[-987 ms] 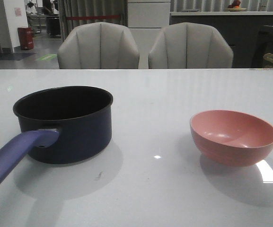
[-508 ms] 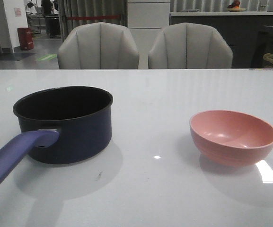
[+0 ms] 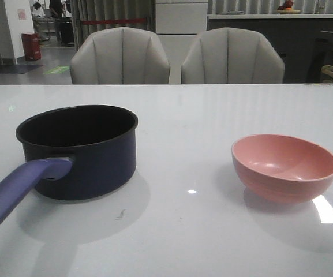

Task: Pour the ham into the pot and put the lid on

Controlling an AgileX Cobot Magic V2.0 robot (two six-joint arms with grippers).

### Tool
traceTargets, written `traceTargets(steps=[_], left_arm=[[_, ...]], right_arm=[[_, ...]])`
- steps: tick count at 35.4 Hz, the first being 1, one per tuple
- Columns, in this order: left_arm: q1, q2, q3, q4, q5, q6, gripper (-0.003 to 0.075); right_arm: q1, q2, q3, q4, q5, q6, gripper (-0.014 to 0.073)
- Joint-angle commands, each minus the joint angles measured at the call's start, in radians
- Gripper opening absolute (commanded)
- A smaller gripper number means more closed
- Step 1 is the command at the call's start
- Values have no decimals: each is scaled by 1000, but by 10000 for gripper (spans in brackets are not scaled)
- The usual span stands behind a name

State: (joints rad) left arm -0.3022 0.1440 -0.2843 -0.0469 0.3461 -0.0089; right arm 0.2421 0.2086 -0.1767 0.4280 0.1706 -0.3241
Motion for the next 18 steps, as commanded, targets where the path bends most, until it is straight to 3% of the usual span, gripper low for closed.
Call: traceTargets(steps=[1, 6, 18], left_arm=[[-6, 23, -60, -3, -73, 0, 517], [29, 106, -146, -1, -18, -5, 646], [278, 489, -330, -68, 7, -45, 648]], right_arm=[[-1, 7, -29, 8, -62, -10, 148], [-1, 7, -29, 8, -62, -10, 148], [-1, 7, -29, 8, -62, -10, 148]])
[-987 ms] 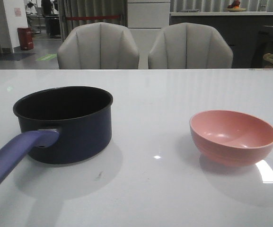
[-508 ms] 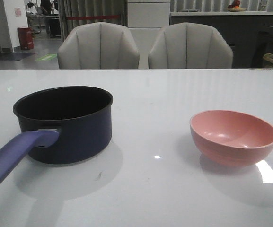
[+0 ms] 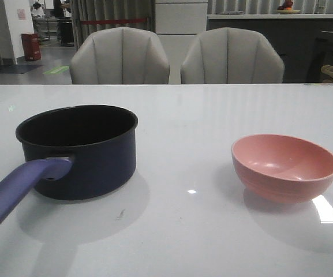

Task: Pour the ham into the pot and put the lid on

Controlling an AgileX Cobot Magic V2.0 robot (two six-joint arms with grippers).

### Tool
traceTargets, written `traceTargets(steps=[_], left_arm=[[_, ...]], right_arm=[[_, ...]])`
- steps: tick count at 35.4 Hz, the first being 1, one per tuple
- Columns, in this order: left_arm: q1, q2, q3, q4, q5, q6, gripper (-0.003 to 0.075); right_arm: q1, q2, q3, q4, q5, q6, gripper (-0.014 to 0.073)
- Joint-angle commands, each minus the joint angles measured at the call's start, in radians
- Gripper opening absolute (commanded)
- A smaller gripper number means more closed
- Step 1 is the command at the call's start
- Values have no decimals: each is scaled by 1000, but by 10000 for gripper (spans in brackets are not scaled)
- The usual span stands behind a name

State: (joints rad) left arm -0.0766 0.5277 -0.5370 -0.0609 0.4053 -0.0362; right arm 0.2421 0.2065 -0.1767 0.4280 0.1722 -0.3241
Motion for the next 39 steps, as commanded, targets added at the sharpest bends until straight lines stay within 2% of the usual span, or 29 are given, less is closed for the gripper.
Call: traceTargets(steps=[1, 5, 15, 28, 39], left_arm=[[63, 143, -90, -84, -41, -18, 647], [97, 287, -160, -142, 41, -18, 647], [130, 657, -349, -131, 265, -18, 636], [202, 977, -582, -101, 398, -18, 636], [212, 1108, -638, -90, 425, -18, 636]], right_arm=[[-1, 9, -29, 8, -64, -10, 148], [-1, 9, -29, 8, -64, -10, 148], [-1, 9, -29, 8, -64, -10, 148], [-1, 9, -29, 8, -64, -10, 148], [-1, 9, -29, 8, -64, -10, 148]])
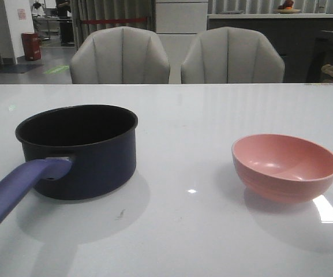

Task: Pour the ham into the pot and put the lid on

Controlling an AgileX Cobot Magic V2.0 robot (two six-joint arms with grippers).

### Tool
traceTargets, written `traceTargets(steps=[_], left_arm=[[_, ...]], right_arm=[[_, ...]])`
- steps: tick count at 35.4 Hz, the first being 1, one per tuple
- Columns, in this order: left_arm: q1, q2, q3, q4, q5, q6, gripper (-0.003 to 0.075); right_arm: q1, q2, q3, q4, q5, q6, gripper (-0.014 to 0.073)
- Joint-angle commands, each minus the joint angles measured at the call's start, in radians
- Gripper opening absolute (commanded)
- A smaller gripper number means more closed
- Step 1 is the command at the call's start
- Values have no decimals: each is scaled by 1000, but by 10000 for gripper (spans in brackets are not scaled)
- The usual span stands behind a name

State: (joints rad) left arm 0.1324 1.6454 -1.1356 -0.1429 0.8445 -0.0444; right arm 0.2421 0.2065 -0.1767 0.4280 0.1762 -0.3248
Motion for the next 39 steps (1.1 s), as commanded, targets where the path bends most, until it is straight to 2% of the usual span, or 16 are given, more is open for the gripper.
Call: traceTargets(steps=[1, 24, 27, 31, 33, 39], left_arm=[[3, 0, -44, -8, -14, -10, 636], [-8, 153, -57, 2, -54, -10, 622], [-8, 153, -57, 2, -69, -10, 513], [-8, 153, -57, 2, -90, -10, 313], [-8, 153, -57, 2, -94, -10, 239], [-8, 141, -57, 2, -102, -10, 139]], right_arm=[[-1, 9, -29, 8, -68, -9, 148], [-1, 9, -29, 8, -68, -9, 148], [-1, 9, -29, 8, -68, -9, 148], [-1, 9, -29, 8, -68, -9, 148], [-1, 9, -29, 8, -68, -9, 148], [-1, 9, -29, 8, -68, -9, 148]])
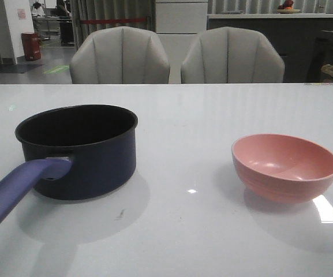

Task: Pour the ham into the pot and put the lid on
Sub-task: 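Grasp the glass lid knob with the left gripper and lift it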

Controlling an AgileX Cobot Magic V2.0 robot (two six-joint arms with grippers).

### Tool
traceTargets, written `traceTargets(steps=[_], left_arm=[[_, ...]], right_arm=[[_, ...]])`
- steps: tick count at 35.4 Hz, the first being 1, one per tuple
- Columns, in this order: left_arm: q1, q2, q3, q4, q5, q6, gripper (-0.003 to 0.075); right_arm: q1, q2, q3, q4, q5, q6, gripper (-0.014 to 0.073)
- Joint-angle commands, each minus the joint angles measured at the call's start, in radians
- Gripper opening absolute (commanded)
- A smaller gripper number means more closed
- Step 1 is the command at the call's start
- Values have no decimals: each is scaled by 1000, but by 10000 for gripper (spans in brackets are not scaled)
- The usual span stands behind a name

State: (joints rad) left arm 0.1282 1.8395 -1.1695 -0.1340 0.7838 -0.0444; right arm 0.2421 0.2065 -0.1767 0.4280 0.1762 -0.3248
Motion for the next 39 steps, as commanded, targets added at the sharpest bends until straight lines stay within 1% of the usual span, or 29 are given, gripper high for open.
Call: traceTargets(steps=[1, 9, 10, 15, 18, 22, 27, 30, 35, 39], left_arm=[[-4, -59, -23, -7, -46, -10, 130], [-4, -174, -23, 6, -89, -8, 130], [-4, -192, -23, 8, -89, 10, 130], [-43, -275, -35, 8, -85, 44, 130], [-94, -289, -96, 8, -31, 55, 130], [-204, -287, -207, 8, 58, 71, 130], [-344, -262, -316, 12, 70, 86, 130], [-400, -220, -368, 12, 105, 86, 130], [-487, -125, -454, 12, 217, 86, 130], [-535, -67, -510, 16, 256, 86, 130]], right_arm=[[-1, 9, -29, 8, -68, -9, 148], [-1, 9, -29, 8, -68, -9, 148], [-1, 9, -29, 8, -68, -9, 148], [-1, 9, -29, 8, -68, -9, 148], [-1, 9, -29, 8, -68, -9, 148], [-1, 9, -29, 8, -68, -9, 148], [-1, 9, -29, 8, -68, -9, 148], [-1, 9, -29, 8, -68, -9, 148], [-1, 9, -29, 8, -68, -9, 148], [-1, 9, -29, 8, -68, -9, 148]])
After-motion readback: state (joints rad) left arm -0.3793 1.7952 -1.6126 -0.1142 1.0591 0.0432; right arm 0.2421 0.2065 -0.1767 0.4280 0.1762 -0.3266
